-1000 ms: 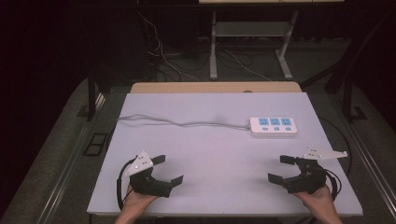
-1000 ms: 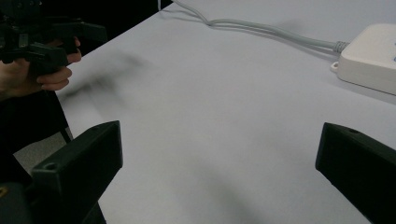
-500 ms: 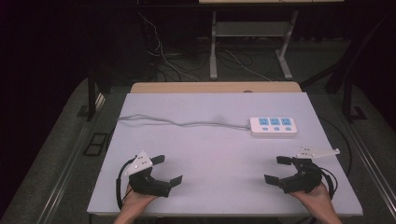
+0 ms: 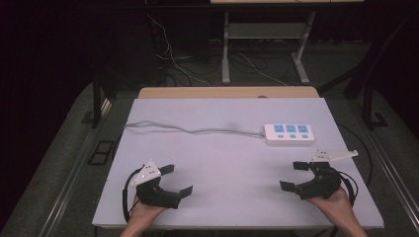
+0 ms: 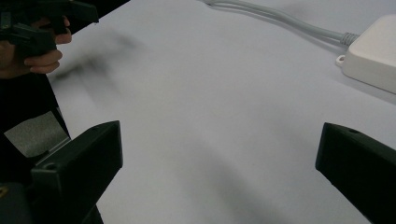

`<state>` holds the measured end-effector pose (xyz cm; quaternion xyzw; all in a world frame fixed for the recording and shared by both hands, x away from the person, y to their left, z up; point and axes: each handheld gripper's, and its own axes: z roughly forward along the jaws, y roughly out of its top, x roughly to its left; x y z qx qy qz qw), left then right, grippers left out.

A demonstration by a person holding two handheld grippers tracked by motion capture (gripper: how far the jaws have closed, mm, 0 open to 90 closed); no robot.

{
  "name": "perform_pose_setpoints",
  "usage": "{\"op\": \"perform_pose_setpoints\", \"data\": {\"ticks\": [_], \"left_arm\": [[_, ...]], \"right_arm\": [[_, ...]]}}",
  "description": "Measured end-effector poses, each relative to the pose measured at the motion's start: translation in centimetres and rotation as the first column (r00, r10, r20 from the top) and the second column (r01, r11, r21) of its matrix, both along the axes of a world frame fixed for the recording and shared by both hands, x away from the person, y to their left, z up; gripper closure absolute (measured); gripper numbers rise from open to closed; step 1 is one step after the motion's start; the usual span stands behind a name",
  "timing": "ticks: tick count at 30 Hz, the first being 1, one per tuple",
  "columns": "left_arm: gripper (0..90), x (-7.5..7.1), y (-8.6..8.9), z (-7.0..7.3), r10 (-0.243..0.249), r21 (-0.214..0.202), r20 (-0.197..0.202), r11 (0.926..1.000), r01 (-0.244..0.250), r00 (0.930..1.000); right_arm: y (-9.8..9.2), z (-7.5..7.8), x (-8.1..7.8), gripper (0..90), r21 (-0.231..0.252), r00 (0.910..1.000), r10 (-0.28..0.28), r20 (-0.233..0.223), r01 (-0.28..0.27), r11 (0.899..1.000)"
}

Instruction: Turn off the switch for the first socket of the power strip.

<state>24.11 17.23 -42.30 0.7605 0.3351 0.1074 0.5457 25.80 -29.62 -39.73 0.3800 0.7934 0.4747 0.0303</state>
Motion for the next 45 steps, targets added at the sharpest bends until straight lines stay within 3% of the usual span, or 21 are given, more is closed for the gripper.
{"op": "perform_pose_setpoints", "data": {"ticks": [17, 45], "left_arm": [[0.0, 0.0, 0.0, -0.1, -0.002, -0.001, -0.007, 1.0, 0.002, 1.0], [0.0, 0.0, -0.1, -0.2, 0.005, 0.002, -0.012, 1.0, -0.005, 0.9999]], "right_arm": [[-0.2, 1.8, 2.4, 0.3, -0.037, 0.9997, 0.024, -0.005, -0.024, 0.999], [-0.3, 4.2, 4.9, 0.3, -0.089, 0.9992, 0.04, -0.005, -0.04, 0.995]]}}
